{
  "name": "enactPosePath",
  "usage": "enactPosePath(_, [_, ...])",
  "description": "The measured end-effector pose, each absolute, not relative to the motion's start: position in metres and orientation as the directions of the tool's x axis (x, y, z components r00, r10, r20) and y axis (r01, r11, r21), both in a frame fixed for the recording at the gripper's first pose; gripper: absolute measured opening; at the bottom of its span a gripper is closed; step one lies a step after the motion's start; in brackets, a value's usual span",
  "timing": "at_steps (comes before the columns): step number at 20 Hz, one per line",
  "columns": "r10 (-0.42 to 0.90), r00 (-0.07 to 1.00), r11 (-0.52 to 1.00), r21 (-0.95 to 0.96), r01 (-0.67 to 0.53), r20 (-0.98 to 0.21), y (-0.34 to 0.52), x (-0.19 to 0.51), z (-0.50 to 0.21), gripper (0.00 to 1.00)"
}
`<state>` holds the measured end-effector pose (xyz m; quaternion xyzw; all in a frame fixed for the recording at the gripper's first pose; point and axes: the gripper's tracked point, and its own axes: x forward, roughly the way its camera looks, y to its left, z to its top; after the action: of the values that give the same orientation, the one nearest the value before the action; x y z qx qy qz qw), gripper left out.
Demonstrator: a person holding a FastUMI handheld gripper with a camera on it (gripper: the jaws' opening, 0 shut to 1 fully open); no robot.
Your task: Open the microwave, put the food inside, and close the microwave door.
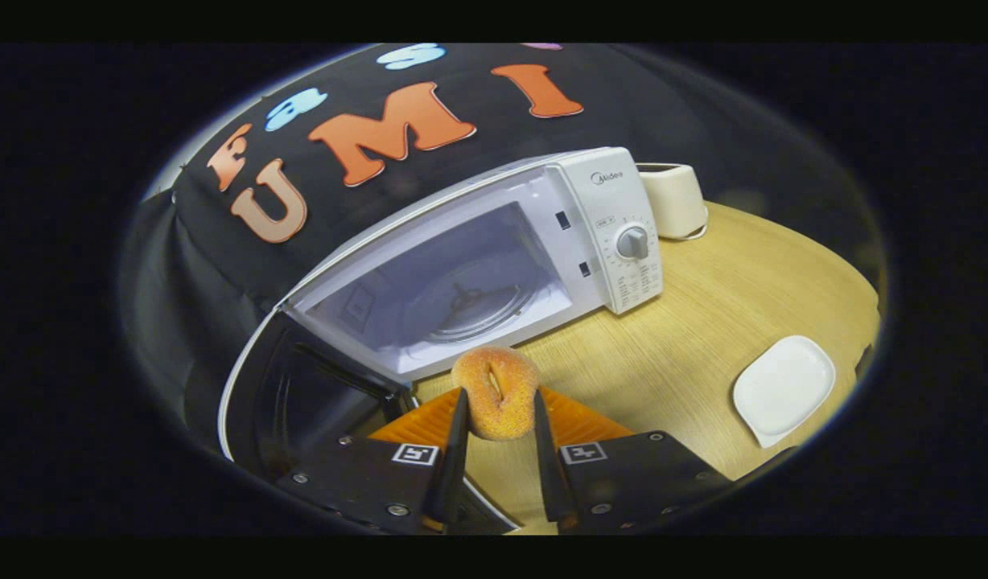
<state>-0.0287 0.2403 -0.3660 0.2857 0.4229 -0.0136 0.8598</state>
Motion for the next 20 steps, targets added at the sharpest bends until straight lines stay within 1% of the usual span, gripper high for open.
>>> enactPosePath(2, [0.198, 0.624, 0.847, 0.452, 0.279, -0.756, 0.242, -0.026, -0.374, 0.4])
enactPosePath(4, [0.225, 0.604, 0.837, 0.469, 0.283, -0.765, 0.252, -0.021, -0.382, 0.41])
enactPosePath(7, [0.283, 0.592, 0.763, 0.551, 0.337, -0.755, 0.27, -0.007, -0.384, 0.41])
enactPosePath(10, [0.344, 0.579, 0.738, 0.595, 0.32, -0.739, 0.295, 0.001, -0.386, 0.41])
enactPosePath(12, [0.371, 0.573, 0.708, 0.621, 0.335, -0.731, 0.306, 0.007, -0.389, 0.41])
enactPosePath(15, [0.39, 0.584, 0.659, 0.659, 0.363, -0.712, 0.312, 0.024, -0.391, 0.41])
enactPosePath(20, [0.371, 0.62, 0.581, 0.693, 0.426, -0.692, 0.307, 0.054, -0.396, 0.41])
